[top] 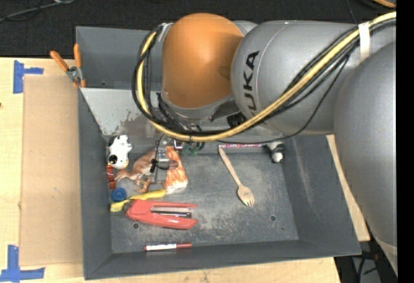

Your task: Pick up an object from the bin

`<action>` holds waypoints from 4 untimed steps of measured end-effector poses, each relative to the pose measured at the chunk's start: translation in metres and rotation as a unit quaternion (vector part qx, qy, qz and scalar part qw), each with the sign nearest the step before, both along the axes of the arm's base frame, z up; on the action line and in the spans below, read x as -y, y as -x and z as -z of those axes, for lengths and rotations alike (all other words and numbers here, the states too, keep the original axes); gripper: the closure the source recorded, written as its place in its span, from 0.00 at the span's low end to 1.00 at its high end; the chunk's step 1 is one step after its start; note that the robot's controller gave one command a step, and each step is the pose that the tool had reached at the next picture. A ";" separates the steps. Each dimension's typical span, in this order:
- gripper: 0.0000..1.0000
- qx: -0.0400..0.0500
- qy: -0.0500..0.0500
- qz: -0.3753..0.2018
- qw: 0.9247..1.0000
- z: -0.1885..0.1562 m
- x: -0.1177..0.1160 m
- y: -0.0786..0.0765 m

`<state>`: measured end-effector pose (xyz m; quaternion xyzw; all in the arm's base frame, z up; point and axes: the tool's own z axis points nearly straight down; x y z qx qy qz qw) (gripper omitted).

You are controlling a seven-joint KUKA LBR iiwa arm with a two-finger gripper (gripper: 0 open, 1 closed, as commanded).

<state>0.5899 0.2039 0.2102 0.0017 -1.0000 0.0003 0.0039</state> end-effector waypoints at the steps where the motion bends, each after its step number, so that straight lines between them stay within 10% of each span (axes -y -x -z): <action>1: 0.00 0.004 -0.001 0.002 1.000 -0.005 0.002 -0.002; 2: 0.00 0.003 -0.001 0.033 0.999 0.056 0.060 -0.004; 4: 0.00 0.008 -0.002 0.042 0.999 0.118 0.076 0.023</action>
Offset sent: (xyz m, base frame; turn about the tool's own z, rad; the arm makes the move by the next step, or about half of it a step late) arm 0.0047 -0.0583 -0.0534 0.0660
